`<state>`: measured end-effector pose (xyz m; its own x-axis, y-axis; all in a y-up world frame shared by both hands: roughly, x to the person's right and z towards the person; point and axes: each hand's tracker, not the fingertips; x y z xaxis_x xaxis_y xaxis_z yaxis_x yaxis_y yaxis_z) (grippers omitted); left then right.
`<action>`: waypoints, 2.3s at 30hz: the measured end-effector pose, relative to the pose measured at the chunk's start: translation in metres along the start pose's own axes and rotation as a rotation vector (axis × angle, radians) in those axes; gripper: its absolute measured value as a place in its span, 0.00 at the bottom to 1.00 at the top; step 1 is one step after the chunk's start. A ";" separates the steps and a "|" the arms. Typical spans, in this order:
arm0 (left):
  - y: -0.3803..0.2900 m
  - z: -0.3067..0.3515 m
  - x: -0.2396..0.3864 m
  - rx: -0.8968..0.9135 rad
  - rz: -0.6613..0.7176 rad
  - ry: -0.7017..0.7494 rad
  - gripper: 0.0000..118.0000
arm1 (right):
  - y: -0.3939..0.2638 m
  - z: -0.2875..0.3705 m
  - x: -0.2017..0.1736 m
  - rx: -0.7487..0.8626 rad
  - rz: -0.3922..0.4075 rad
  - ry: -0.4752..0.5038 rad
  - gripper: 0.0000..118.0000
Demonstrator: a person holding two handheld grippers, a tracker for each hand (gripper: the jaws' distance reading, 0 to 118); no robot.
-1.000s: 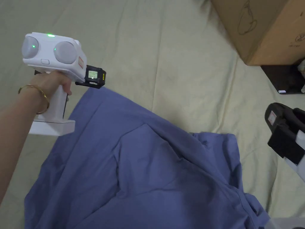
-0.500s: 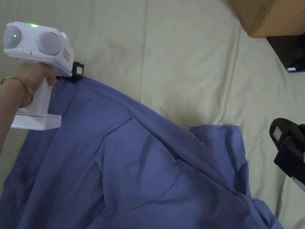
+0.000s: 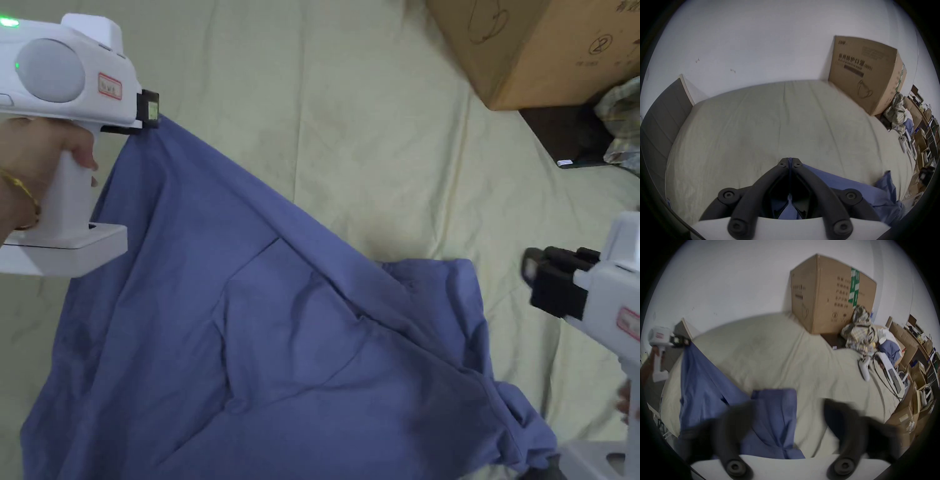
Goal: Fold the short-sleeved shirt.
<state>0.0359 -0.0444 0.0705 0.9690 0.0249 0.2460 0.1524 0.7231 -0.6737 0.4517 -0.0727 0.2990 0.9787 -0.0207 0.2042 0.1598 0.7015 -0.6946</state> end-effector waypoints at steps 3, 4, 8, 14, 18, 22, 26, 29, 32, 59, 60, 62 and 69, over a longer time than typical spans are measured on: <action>-0.002 0.026 0.003 0.015 0.005 0.001 0.00 | 0.000 -0.024 0.002 -0.150 0.033 -0.035 0.99; -0.005 0.032 0.004 0.020 0.004 0.004 0.00 | -0.001 -0.031 0.001 -0.176 0.042 -0.047 0.99; -0.015 0.047 0.006 0.019 0.012 0.024 0.00 | -0.009 -0.054 0.004 -0.334 0.007 -0.039 0.99; -0.030 0.057 0.010 -0.001 0.012 0.053 0.00 | -0.050 -0.041 0.007 -0.513 -0.059 -0.019 0.64; -0.036 0.045 0.008 -0.015 0.025 0.062 0.00 | -0.078 -0.084 0.012 -0.541 -0.057 -0.021 0.00; -0.040 0.041 0.006 -0.026 0.026 0.072 0.00 | -0.083 -0.071 0.008 -0.513 -0.104 -0.002 0.00; -0.038 0.051 -0.001 -0.003 0.082 0.080 0.00 | -0.066 -0.040 0.011 -0.396 -0.096 0.017 0.00; -0.032 0.069 -0.008 0.036 0.117 0.081 0.00 | -0.040 -0.006 0.017 -0.263 -0.085 0.043 0.00; -0.021 0.100 -0.020 0.119 0.153 0.090 0.00 | -0.006 0.031 0.025 -0.149 -0.101 0.096 0.00; 0.080 0.402 -0.099 0.696 0.281 0.281 0.00 | 0.270 0.312 -0.040 0.557 0.135 0.082 0.00; 0.085 0.404 -0.098 0.702 0.269 0.311 0.00 | 0.275 0.313 -0.044 0.556 0.138 0.081 0.00; 0.100 0.405 -0.098 0.700 0.259 0.344 0.00 | 0.285 0.312 -0.054 0.572 0.161 0.034 0.00; 0.145 0.380 -0.095 0.638 0.187 0.467 0.00 | 0.327 0.294 -0.086 0.578 0.171 -0.035 0.00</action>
<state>-0.1078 0.3209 0.2142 0.9703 -0.0045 -0.2419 -0.0235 0.9933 -0.1128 0.3822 0.3677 0.2569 0.9781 0.1426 0.1519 -0.1047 0.9667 -0.2335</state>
